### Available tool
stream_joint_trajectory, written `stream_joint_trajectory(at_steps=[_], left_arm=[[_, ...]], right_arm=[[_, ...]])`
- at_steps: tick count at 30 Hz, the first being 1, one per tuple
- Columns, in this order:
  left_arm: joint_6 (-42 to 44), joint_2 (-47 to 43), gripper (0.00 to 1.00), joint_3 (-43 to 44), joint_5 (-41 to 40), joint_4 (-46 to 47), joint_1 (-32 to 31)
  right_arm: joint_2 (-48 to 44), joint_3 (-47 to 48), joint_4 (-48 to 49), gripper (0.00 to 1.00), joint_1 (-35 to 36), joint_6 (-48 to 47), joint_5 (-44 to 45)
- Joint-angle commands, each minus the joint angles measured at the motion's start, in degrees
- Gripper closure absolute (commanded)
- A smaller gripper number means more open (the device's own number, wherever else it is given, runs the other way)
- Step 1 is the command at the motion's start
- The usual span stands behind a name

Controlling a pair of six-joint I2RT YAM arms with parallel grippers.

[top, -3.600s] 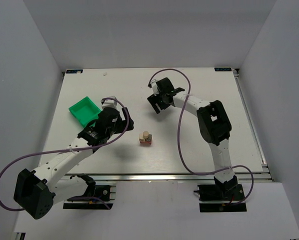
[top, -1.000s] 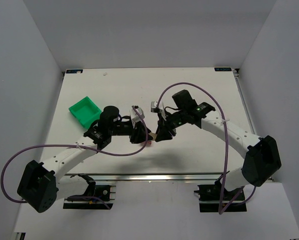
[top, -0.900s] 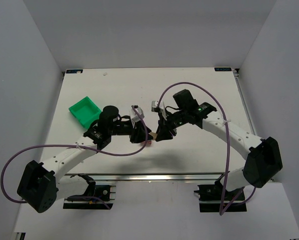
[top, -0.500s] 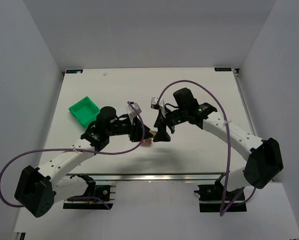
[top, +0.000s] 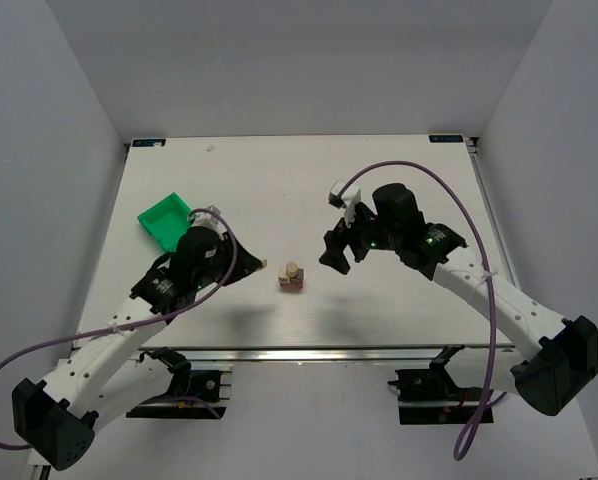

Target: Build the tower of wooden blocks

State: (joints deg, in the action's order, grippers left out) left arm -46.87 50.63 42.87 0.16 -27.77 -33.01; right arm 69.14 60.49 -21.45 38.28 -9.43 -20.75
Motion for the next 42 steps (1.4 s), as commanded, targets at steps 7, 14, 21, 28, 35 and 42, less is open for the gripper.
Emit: stream_joint_trajectory(at_steps=[7,14,21,28,35,42], left_arm=[[-24.7,-8.4,1.00,-17.4,7.9,-4.4,5.3],[-30.0,2.0,1.00,-31.1,27.3,21.4,10.3],[-28.6,5.3,1.00,-30.0,29.0,16.6,15.1],[-28.5,11.5,0.74,-27.2,31.7,12.3,19.3],[-23.8,13.4,0.21,-21.3,28.9,5.5,22.2],[-17.6,11.8,0.05,-11.5,19.7,-4.1,23.9]], right_arm=[[-0.2,-0.3,2.2,0.10,-0.9,6.2,7.0],[0.2,0.0,1.8,0.11,-1.3,7.0,6.9],[0.9,0.0,1.5,0.11,-1.6,7.9,8.2],[2.9,1.5,-0.4,0.11,-2.0,8.6,9.6],[3.5,1.8,-1.0,0.11,-2.2,8.3,9.6],[3.3,2.0,-2.2,0.10,-1.6,1.5,7.5]])
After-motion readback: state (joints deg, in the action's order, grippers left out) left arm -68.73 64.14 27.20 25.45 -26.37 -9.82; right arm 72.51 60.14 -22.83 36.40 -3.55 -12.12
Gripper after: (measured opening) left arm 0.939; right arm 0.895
